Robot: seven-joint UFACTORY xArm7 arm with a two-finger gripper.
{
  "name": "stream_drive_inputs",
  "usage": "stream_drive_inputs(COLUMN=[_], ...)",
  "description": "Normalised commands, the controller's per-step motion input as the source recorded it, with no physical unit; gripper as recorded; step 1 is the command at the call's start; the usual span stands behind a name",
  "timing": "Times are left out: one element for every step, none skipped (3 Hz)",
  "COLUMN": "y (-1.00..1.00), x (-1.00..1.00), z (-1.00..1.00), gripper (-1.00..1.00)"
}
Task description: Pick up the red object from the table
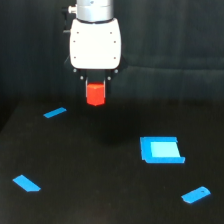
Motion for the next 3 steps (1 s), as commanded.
stream_drive_inputs(y=[-0.12,-0.09,-0.12], x=[0.11,0.06,-0.01], z=[0.21,0.11,0.07], gripper=[-1.0,-0.98,-0.95])
